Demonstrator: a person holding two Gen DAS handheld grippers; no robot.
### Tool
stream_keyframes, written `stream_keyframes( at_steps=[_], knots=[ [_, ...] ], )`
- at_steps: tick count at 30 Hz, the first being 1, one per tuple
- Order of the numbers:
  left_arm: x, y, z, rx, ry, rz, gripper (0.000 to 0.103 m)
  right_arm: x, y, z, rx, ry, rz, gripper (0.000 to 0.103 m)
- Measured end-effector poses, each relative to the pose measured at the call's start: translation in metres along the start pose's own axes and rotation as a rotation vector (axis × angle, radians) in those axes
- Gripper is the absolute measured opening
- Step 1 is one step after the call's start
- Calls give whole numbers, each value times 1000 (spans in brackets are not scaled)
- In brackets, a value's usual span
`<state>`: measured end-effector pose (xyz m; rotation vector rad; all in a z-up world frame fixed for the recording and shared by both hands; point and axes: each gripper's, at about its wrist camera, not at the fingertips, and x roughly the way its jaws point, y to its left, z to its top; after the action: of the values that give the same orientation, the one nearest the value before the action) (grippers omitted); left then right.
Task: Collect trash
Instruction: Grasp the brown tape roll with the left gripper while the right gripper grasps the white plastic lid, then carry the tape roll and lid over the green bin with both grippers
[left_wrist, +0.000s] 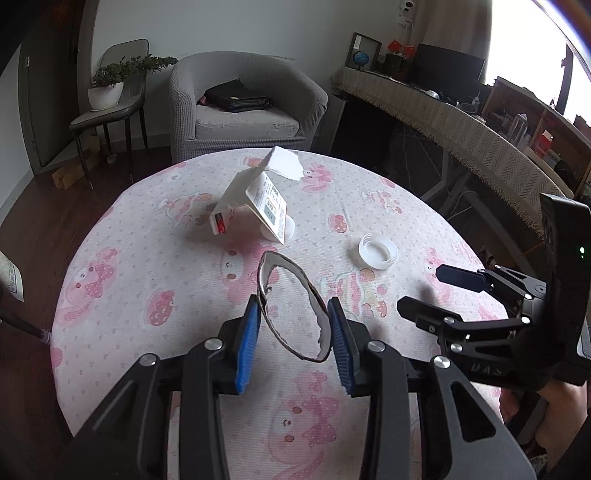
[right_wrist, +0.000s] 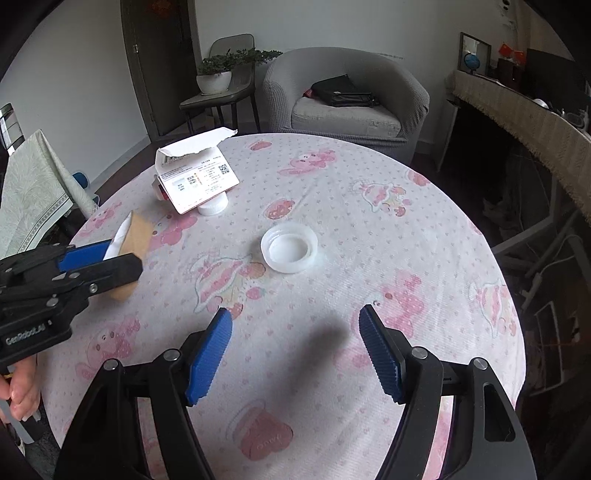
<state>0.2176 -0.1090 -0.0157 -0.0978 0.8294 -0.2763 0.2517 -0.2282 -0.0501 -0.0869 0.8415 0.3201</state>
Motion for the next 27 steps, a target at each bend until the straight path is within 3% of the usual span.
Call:
stream_keyframes(
  at_steps=[16,27],
  knots=[
    [-32,28,-11,37,-5,-17,39,33,11,34,-15,11,-33,72],
    [-62,68,-18,-2,-26,24,39,42,29,45,-33,45,-40,40]
  ],
)
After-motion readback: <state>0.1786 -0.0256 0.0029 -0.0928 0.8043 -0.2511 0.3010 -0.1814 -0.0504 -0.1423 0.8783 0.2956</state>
